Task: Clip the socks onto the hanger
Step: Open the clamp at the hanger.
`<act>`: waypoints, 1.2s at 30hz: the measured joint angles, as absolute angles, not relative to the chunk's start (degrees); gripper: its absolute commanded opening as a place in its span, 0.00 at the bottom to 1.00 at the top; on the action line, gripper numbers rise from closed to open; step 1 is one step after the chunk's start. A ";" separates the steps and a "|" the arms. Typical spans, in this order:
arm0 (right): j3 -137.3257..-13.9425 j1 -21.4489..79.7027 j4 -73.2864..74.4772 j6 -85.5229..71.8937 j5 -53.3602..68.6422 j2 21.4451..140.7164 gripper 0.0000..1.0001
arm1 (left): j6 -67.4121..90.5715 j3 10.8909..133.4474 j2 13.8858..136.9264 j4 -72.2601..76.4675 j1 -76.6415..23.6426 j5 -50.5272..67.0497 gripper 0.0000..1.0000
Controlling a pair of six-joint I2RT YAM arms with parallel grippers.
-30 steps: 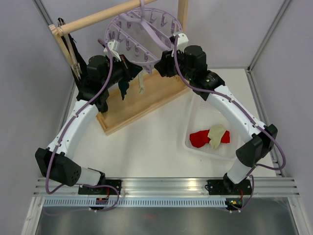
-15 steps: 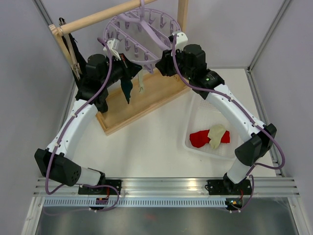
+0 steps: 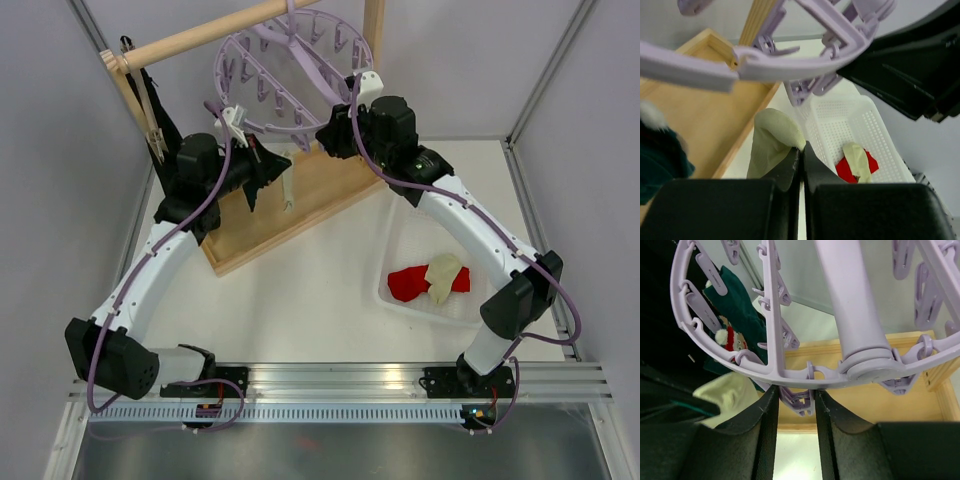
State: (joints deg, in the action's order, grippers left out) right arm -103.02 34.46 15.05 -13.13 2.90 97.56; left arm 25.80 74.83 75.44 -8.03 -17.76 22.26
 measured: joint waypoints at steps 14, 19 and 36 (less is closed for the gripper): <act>-97.78 35.75 9.43 -20.67 -0.40 95.35 0.00 | 25.67 61.17 70.00 4.25 -19.16 29.76 0.02; -97.73 36.47 9.41 -22.06 -1.61 95.31 0.01 | 25.67 61.10 71.20 9.72 -21.04 29.95 0.02; -96.86 36.64 9.23 -19.68 -4.97 94.41 0.00 | 22.17 71.61 78.04 3.55 -22.55 14.81 0.02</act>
